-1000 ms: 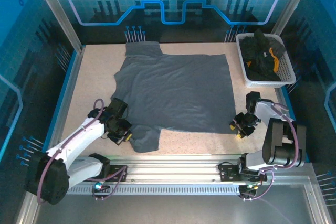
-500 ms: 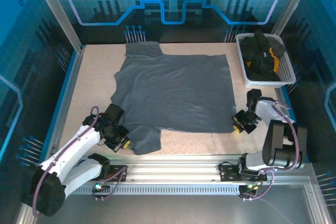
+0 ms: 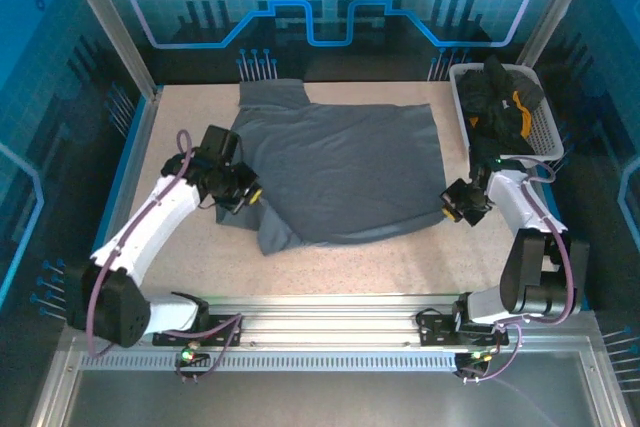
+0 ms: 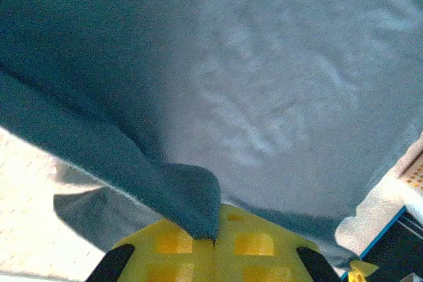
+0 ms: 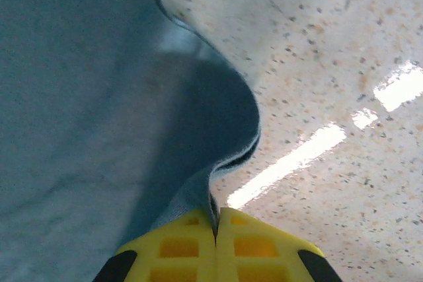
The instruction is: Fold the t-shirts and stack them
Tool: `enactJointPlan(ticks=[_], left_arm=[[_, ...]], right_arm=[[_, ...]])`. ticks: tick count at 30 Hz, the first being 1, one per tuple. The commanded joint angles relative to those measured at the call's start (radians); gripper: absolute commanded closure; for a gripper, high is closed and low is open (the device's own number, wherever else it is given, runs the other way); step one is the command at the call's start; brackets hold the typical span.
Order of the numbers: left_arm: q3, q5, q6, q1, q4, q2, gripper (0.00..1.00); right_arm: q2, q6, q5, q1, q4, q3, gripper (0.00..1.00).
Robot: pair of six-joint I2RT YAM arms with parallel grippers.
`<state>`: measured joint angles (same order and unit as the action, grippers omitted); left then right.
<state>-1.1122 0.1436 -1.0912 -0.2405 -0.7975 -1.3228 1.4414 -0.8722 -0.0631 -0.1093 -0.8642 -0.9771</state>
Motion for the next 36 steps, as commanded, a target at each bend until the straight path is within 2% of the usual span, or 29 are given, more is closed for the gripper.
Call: enactJointPlan(ticks=[1, 10, 20, 36], left_arm=[[-0.107, 0.008, 0.068, 0.037, 0.075, -0.085, 1.00], [-0.261, -0.019, 0.159, 0.132, 0.088, -0.249, 1.00], [-0.282, -0.027, 0.189, 0.194, 0.107, -0.296, 1.00], [-0.263, -0.073, 0.201, 0.240, 0.086, -0.288, 1.00]], right_arm=[[0.057, -0.017, -0.003, 0.014, -0.035, -0.054, 1.00], [0.196, -0.071, 0.037, 0.020, -0.042, -0.191, 1.00], [0.324, -0.086, 0.047, 0.032, -0.066, -0.332, 1.00], [0.435, -0.068, 0.062, 0.031, -0.074, -0.436, 1.00]])
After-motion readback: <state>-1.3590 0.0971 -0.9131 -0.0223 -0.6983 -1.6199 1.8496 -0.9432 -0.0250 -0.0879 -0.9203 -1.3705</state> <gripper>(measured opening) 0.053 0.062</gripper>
